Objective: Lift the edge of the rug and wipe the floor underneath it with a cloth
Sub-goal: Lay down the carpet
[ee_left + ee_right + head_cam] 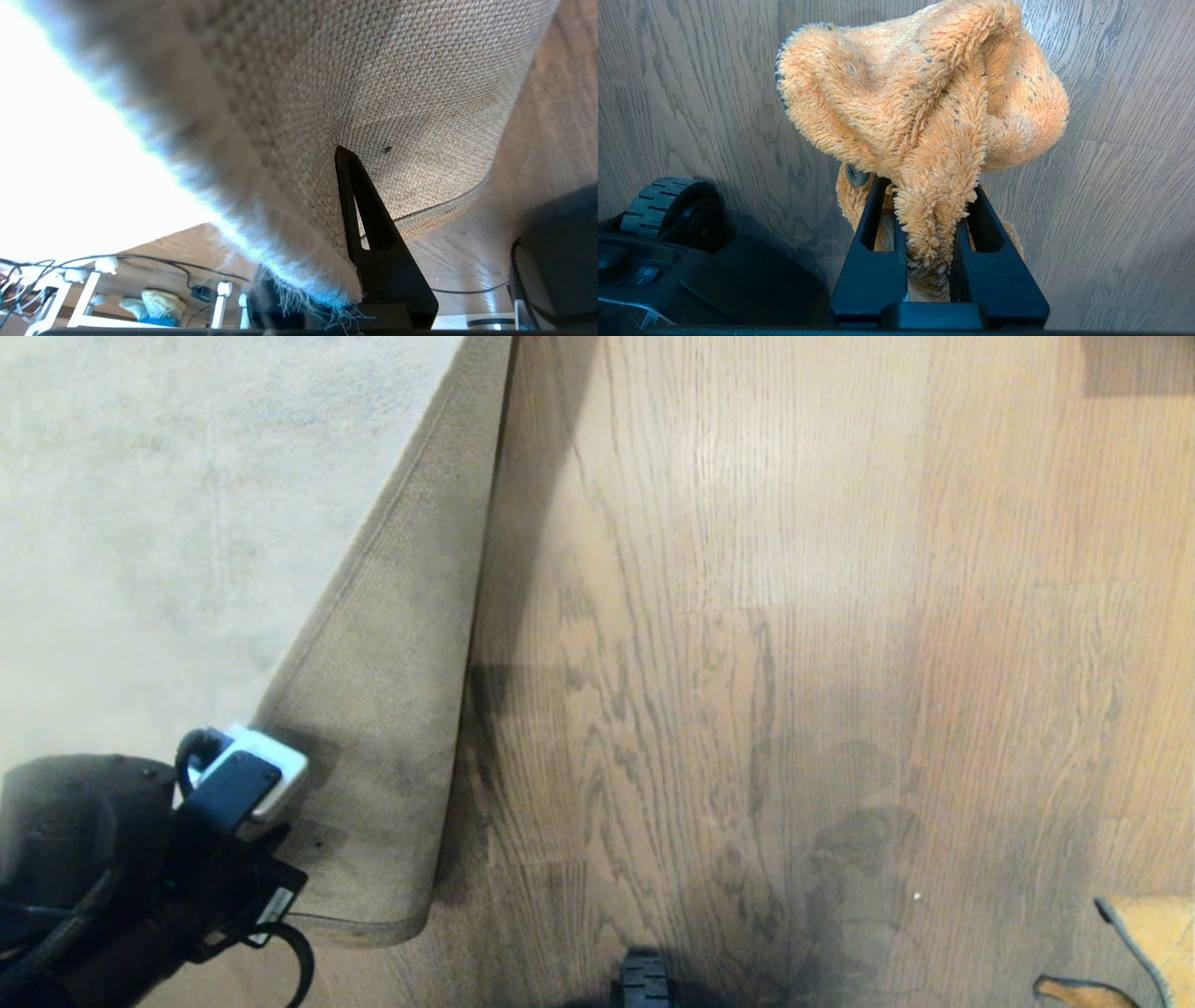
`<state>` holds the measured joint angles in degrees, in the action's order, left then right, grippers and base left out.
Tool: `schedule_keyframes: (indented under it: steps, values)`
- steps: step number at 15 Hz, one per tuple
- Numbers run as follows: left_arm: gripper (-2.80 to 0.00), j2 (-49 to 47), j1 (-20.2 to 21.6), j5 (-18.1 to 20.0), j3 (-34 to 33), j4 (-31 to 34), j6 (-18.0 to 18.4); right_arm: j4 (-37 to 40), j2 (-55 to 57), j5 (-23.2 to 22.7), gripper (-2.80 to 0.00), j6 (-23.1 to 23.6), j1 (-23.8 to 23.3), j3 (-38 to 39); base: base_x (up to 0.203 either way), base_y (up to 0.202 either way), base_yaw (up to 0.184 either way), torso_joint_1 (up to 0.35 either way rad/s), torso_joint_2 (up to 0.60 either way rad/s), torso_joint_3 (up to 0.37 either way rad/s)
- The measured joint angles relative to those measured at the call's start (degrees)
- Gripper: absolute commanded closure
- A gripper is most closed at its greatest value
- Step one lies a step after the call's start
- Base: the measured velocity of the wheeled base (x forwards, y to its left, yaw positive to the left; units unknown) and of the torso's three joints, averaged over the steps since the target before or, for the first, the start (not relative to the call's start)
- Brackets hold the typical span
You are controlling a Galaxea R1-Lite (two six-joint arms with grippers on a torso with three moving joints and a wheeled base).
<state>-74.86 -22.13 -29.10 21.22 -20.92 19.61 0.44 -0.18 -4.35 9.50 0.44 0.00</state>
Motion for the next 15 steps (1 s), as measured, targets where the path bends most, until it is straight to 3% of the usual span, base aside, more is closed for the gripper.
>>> schedule_keyframes:
  steps: [15]
  values:
    - [0.0,0.0,-1.7,0.0,-0.2,0.0,-1.6,0.0,0.1,0.0,0.0,0.0,0.0,0.0,0.0,0.0,0.0,0.0,0.0,0.0]
